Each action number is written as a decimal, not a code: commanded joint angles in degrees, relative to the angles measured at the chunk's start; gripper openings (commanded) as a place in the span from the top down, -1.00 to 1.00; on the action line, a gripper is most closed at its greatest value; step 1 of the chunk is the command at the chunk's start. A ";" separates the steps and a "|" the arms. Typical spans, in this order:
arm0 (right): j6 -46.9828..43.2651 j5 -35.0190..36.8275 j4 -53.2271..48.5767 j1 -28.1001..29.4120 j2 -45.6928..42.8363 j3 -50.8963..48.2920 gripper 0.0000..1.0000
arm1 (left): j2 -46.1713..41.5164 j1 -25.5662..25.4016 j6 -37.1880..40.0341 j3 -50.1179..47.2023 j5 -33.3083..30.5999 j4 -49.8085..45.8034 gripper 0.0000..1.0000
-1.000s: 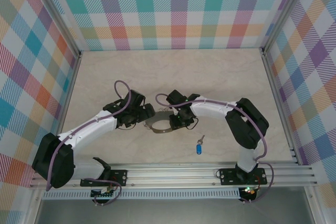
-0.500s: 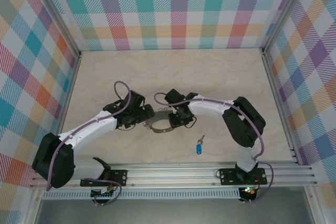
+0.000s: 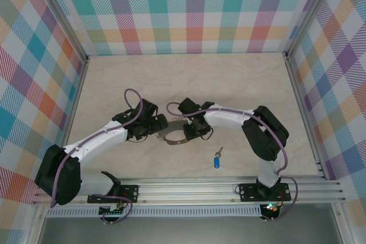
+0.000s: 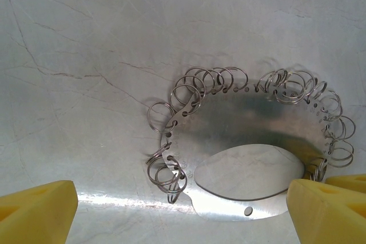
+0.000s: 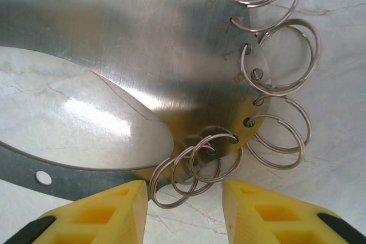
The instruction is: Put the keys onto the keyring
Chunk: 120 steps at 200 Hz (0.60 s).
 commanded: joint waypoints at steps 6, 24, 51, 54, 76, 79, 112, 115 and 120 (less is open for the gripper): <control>-2.56 3.08 -1.93 0.94 0.73 1.93 0.21 | -1.63 0.67 0.36 -0.88 0.10 -1.30 -0.89; -3.40 4.11 -1.88 1.20 1.05 2.10 0.21 | -1.82 0.66 0.11 -0.98 -0.01 -1.36 -0.89; -4.37 4.86 -1.76 1.55 1.67 2.29 0.21 | -2.09 0.65 -0.17 -1.22 -0.02 -1.28 -0.89; -4.51 4.91 -1.80 1.61 1.64 2.29 0.21 | -2.11 0.65 -0.30 -1.25 -0.02 -1.26 -0.89; -4.90 5.35 -1.59 1.98 2.03 2.31 0.21 | -2.22 0.65 -0.47 -1.34 -0.03 -1.27 -0.89; -4.98 5.33 -1.65 2.07 2.07 2.30 0.22 | -2.16 0.67 -0.45 -1.41 -0.06 -1.27 -0.89; -5.42 6.13 -1.49 2.47 2.51 2.20 0.23 | -2.54 0.65 -0.70 -1.61 -0.21 -1.28 -0.89; -5.43 6.22 -1.49 2.51 2.51 2.20 0.24 | -2.64 0.64 -0.74 -1.59 -0.19 -1.28 -0.89; -5.52 6.33 -1.50 2.53 2.52 2.23 0.24 | -2.61 0.66 -0.80 -1.70 -0.35 -1.39 -0.89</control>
